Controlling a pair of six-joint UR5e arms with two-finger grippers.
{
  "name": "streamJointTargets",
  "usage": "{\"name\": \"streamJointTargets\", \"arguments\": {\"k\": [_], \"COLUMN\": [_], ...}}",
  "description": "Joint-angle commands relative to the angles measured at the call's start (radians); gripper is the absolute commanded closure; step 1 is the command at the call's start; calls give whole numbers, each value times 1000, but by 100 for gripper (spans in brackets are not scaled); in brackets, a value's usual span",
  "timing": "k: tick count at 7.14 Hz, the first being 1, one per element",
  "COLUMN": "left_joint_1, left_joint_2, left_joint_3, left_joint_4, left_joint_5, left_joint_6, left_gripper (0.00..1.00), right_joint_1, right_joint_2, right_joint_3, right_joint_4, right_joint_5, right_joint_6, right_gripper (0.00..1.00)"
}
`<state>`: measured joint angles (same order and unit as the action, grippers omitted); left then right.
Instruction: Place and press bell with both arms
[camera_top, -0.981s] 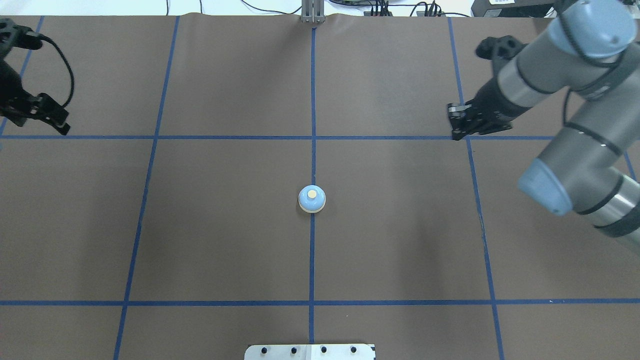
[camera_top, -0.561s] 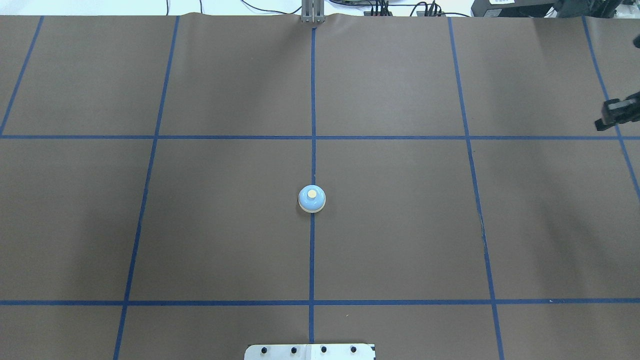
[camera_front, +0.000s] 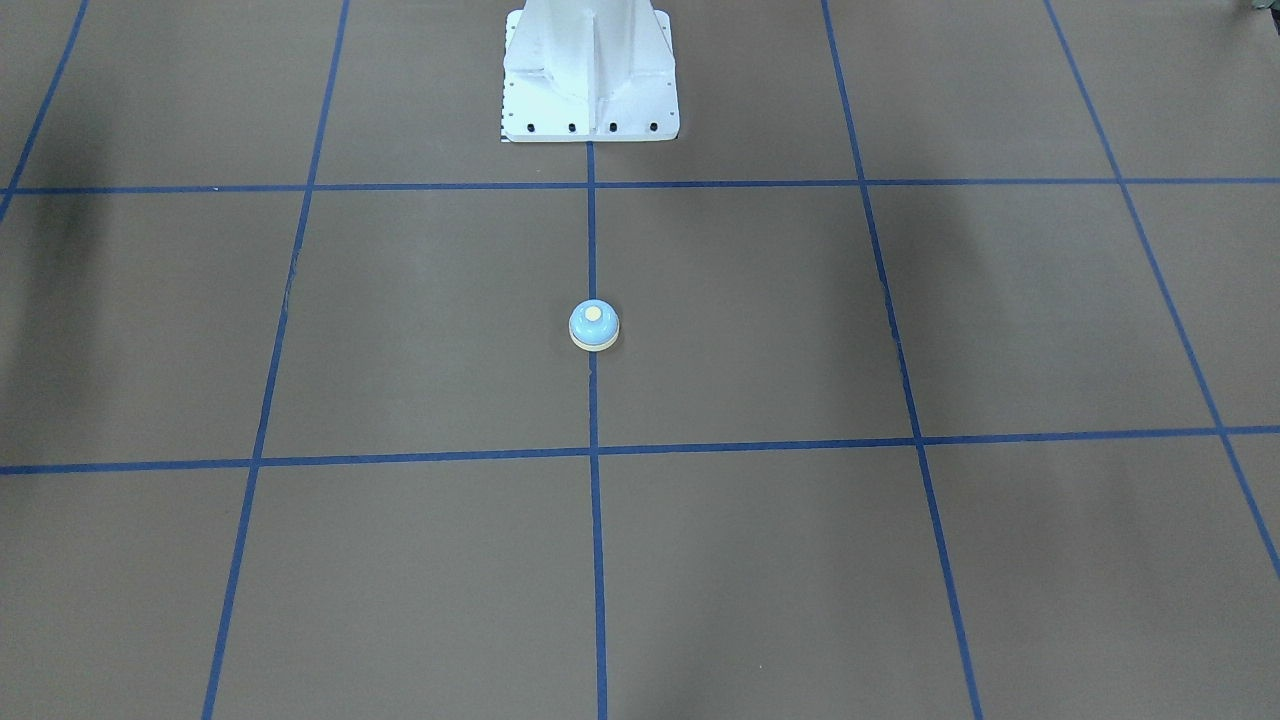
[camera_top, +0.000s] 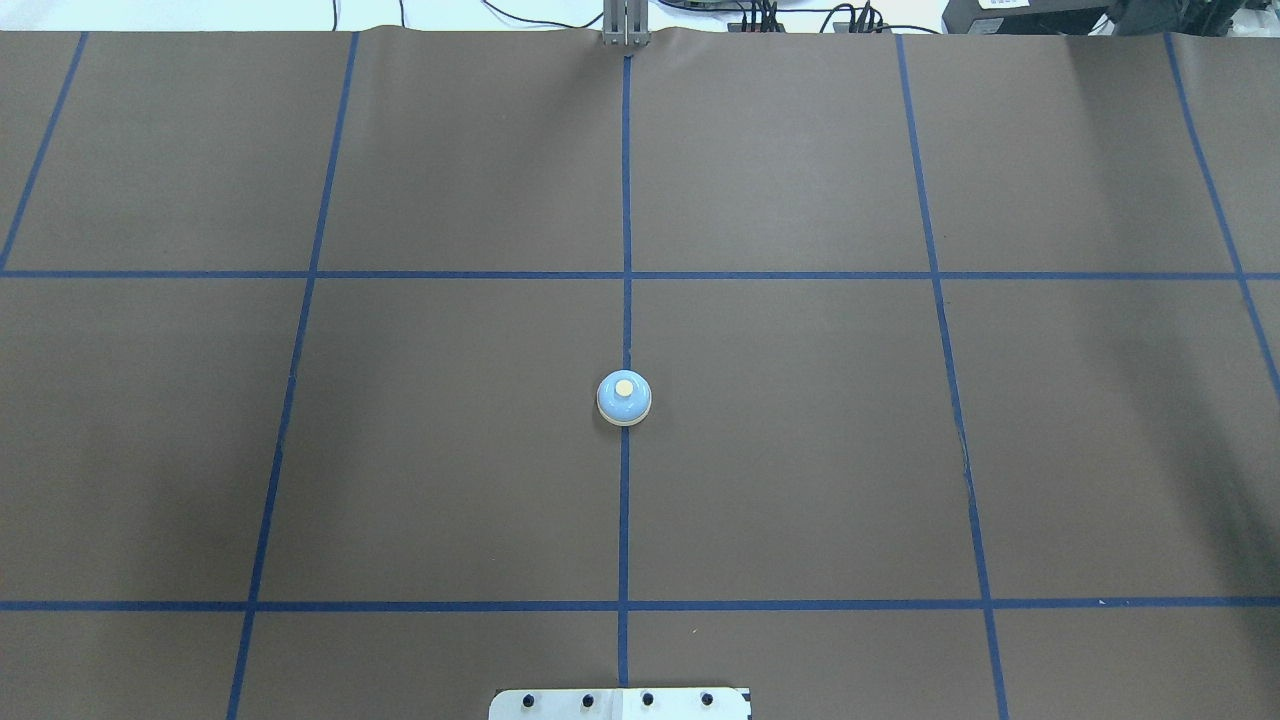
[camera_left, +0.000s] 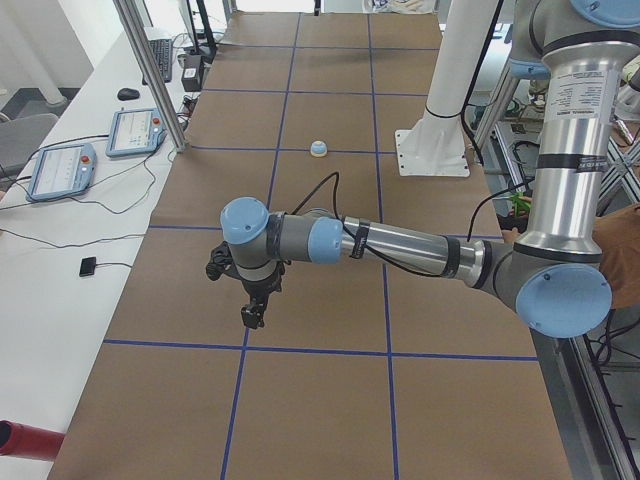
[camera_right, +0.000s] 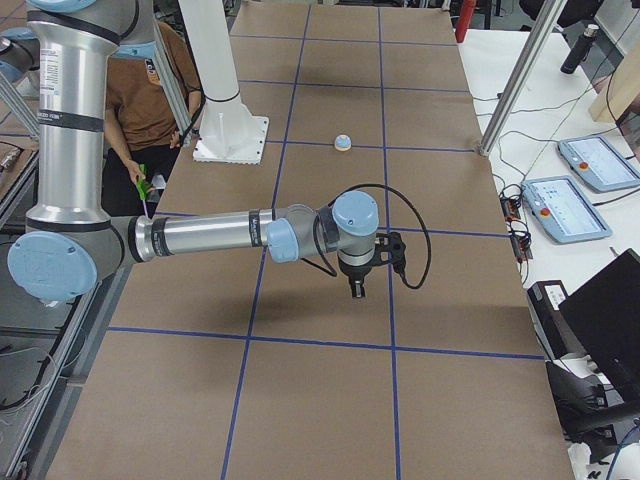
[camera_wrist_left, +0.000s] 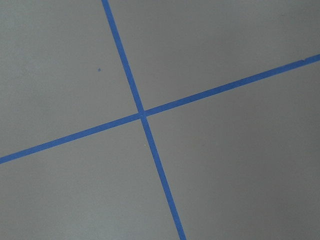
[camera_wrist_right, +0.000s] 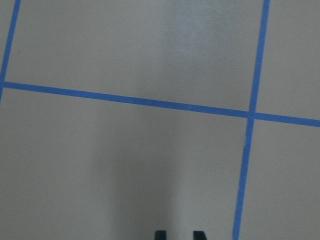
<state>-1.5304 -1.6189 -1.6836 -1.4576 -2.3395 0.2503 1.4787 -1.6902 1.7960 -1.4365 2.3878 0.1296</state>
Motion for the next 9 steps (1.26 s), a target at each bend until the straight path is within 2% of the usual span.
{"name": "streamJointTargets", "arguments": {"k": [1, 9], "left_joint_1": [-23, -20], "left_joint_2": [2, 1], "left_joint_3": [15, 7], "left_joint_4": [-10, -12], "left_joint_5": [-30, -32], "left_joint_6": [9, -3], "left_gripper": [1, 1], "right_joint_1": [15, 15], "right_joint_2": [6, -17], "right_joint_3": [-4, -26], "right_joint_4": [-1, 4], "right_joint_5": [-10, -4], "right_joint_6": [-11, -10], "right_gripper": [0, 0]}}
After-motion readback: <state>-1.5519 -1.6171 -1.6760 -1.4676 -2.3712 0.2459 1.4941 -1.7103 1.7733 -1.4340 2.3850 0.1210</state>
